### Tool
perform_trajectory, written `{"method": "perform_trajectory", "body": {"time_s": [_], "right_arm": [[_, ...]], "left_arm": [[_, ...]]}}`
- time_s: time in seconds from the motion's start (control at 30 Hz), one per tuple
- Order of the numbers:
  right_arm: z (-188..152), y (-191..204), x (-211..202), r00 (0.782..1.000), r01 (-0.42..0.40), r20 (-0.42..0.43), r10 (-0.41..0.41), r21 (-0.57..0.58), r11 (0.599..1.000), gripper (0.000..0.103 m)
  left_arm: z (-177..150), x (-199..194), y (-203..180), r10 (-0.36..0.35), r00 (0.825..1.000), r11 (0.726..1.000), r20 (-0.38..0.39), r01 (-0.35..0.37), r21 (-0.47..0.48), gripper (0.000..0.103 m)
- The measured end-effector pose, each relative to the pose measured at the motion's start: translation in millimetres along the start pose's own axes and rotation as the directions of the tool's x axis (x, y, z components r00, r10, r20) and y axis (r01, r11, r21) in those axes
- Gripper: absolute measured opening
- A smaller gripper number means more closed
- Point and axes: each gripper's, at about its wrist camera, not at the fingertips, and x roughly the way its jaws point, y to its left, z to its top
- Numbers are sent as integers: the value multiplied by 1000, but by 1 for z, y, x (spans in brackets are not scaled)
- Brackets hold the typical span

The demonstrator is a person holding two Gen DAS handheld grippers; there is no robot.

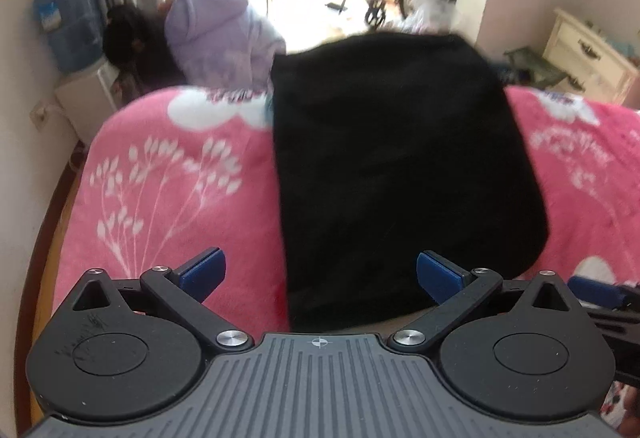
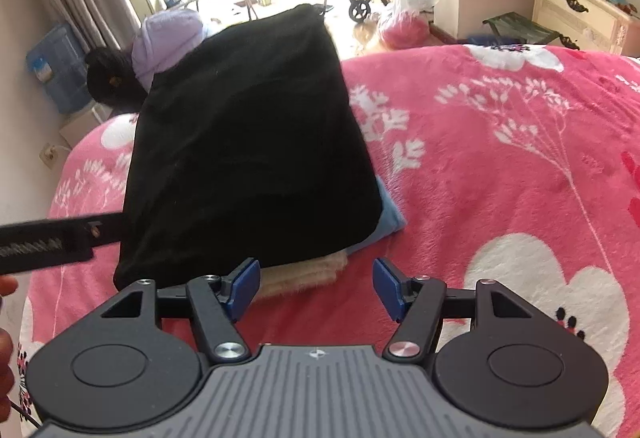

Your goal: Fold clothes

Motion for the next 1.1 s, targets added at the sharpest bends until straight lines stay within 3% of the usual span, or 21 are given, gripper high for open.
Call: {"method": "perform_trajectory", "body": {"time_s": [0.2, 1.1], "right_arm": [[-3, 7, 11, 999, 35, -38, -36, -17, 999, 66], [-6, 14, 13, 996, 72, -41, -75, -73, 995, 69]], "left_arm": [[-7, 11, 5, 13, 998, 999, -54, -15, -31, 103], [-11, 13, -4, 9, 998, 1000, -67, -9, 0, 103]]}}
